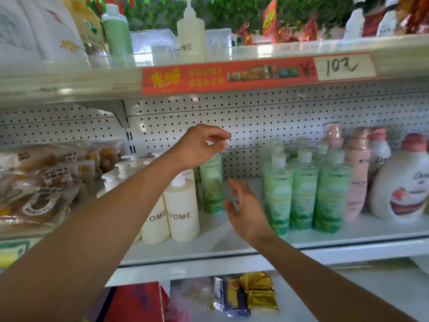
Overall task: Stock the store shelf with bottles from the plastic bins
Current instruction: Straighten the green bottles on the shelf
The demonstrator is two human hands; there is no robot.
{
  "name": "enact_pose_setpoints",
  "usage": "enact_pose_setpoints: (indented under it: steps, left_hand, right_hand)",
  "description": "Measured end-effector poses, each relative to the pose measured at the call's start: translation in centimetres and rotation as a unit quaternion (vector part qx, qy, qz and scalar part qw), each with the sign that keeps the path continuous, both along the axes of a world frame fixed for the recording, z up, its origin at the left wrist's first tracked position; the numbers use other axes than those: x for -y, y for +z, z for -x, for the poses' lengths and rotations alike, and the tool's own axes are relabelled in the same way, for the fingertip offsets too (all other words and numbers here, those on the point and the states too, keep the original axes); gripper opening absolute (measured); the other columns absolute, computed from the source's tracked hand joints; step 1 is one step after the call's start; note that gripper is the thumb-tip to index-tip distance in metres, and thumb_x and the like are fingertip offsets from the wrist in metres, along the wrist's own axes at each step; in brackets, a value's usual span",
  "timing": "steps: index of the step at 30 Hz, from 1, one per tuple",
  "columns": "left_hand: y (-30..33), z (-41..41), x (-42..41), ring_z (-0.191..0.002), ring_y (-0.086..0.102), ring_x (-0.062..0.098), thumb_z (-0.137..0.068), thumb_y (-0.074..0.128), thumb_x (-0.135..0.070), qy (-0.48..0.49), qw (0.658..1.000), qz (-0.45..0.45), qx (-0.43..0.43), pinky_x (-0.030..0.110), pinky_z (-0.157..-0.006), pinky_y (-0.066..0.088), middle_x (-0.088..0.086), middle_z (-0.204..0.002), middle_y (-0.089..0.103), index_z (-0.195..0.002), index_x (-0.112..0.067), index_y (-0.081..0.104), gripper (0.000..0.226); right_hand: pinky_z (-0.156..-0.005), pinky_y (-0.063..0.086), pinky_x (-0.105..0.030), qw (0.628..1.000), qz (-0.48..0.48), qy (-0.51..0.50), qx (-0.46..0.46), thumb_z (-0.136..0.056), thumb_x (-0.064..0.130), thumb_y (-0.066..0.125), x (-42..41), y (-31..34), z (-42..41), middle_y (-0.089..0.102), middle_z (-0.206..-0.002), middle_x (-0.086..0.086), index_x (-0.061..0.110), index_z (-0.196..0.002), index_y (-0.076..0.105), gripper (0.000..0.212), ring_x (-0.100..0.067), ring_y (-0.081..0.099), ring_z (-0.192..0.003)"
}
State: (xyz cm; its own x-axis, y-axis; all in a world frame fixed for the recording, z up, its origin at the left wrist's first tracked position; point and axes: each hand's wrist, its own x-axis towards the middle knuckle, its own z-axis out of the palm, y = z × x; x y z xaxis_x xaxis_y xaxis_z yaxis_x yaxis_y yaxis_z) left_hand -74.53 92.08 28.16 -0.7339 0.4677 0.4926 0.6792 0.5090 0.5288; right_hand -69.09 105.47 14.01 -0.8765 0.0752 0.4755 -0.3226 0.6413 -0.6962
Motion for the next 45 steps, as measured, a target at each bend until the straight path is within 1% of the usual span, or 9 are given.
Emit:
enact_pose_setpoints:
  steps: [7, 14, 18, 22, 26, 30, 34, 39, 45]
  left_hand:
    - [-5.1, -4.5, -1.6, -0.097, 0.063, 0.004, -0.093, 0.062, -0.018, 0.008, 0.999, -0.047, 0.023, 0.016, -0.086, 0.047, -0.010, -0.106, 0.069, -0.115, -0.023, 0.068, 0.024]
    - [-13.2, -7.7, -6.1, -0.099, 0.061, 0.003, -0.094, 0.060, -0.021, 0.014, 0.981, -0.090, 0.171, 0.025, -0.093, 0.049, -0.006, -0.124, 0.060, -0.130, -0.022, 0.056, 0.035]
    - [-15.2, -8.4, -8.6, -0.088, 0.057, -0.020, -0.094, 0.060, -0.019, 0.010, 0.964, -0.140, 0.226, 0.007, -0.080, 0.044, -0.016, -0.124, 0.054, -0.129, -0.030, 0.052, 0.037]
    - [-15.5, -8.5, -8.8, -0.099, 0.057, -0.015, -0.090, 0.062, -0.008, 0.026, 0.958, -0.184, 0.220, 0.001, -0.077, 0.043, -0.017, -0.117, 0.056, -0.131, -0.025, 0.052, 0.045]
    - [-16.0, -8.6, -7.1, -0.114, 0.054, 0.005, -0.089, 0.062, -0.008, 0.067, 0.954, -0.202, 0.214, 0.022, -0.097, 0.043, -0.021, -0.114, 0.055, -0.131, -0.031, 0.047, 0.051]
    - [-16.8, -8.5, -4.9, -0.116, 0.051, 0.002, -0.091, 0.061, -0.011, 0.102, 0.954, -0.195, 0.205, 0.023, -0.099, 0.042, -0.023, -0.120, 0.051, -0.131, -0.041, 0.041, 0.053]
    - [-17.5, -8.0, -3.3, -0.122, 0.048, 0.009, -0.090, 0.059, -0.009, 0.147, 0.957, -0.175, 0.177, 0.029, -0.109, 0.039, -0.001, -0.137, 0.042, -0.149, -0.029, 0.029, 0.070]
    - [-18.3, -7.8, -2.6, -0.126, 0.050, 0.016, -0.085, 0.054, 0.005, 0.152, 0.942, -0.232, 0.189, 0.039, -0.109, 0.042, 0.003, -0.133, 0.052, -0.143, -0.013, 0.033, 0.064]
    - [-18.3, -7.5, -2.4, -0.125, 0.050, 0.009, -0.087, 0.049, 0.007, 0.128, 0.947, -0.230, 0.184, 0.032, -0.109, 0.041, -0.001, -0.136, 0.050, -0.148, -0.019, 0.028, 0.070]
  right_hand:
    - [-0.076, 0.055, -0.042, 0.993, 0.037, -0.048, -0.104, -0.092, 0.015, 0.060, -5.5, -0.5, -5.4, 0.067, -0.096, 0.009, 0.021, -0.104, 0.066, 0.015, -0.009, 0.062, -0.083]
    - [-0.089, 0.052, -0.034, 0.987, 0.113, -0.100, -0.049, -0.094, 0.002, 0.053, -9.7, -3.0, -8.0, 0.062, -0.118, -0.004, 0.008, -0.127, 0.055, 0.033, -0.017, 0.061, -0.104]
    - [-0.086, 0.044, -0.009, 0.992, 0.118, -0.036, 0.020, -0.092, -0.005, 0.048, -8.9, -3.6, -8.2, 0.062, -0.105, 0.009, 0.018, -0.116, 0.055, 0.034, -0.001, 0.059, -0.101]
    - [-0.100, 0.045, -0.028, 0.989, 0.137, -0.024, 0.047, -0.090, -0.007, 0.045, -8.2, -3.7, -7.5, 0.056, -0.121, -0.006, 0.016, -0.132, 0.051, 0.049, -0.014, 0.055, -0.109]
    - [-0.106, 0.043, -0.039, 0.990, 0.103, 0.005, 0.094, -0.093, 0.000, 0.046, -7.0, -3.9, -6.7, 0.052, -0.127, -0.008, 0.021, -0.146, 0.040, 0.058, -0.018, 0.053, -0.116]
    - [-0.107, 0.041, -0.033, 0.986, 0.117, 0.040, 0.111, -0.093, 0.002, 0.048, -5.2, -3.8, -5.8, 0.047, -0.138, 0.001, 0.025, -0.147, 0.039, 0.060, -0.012, 0.051, -0.121]
    - [-0.079, 0.042, -0.006, 0.986, 0.117, 0.070, 0.099, -0.089, -0.006, 0.049, -3.7, -3.1, -4.8, 0.059, -0.119, 0.013, 0.035, -0.134, 0.050, 0.061, 0.009, 0.056, -0.088]
    - [-0.103, 0.047, -0.031, 0.982, 0.109, 0.118, 0.104, -0.086, -0.011, 0.044, -1.9, -2.8, -3.8, 0.065, -0.122, 0.006, 0.026, -0.135, 0.052, 0.062, -0.005, 0.062, -0.110]
    - [-0.110, 0.040, -0.030, 0.975, 0.095, 0.143, 0.140, -0.089, -0.010, 0.043, -0.7, -2.7, -2.5, 0.056, -0.135, 0.008, 0.024, -0.149, 0.036, 0.069, -0.006, 0.054, -0.122]
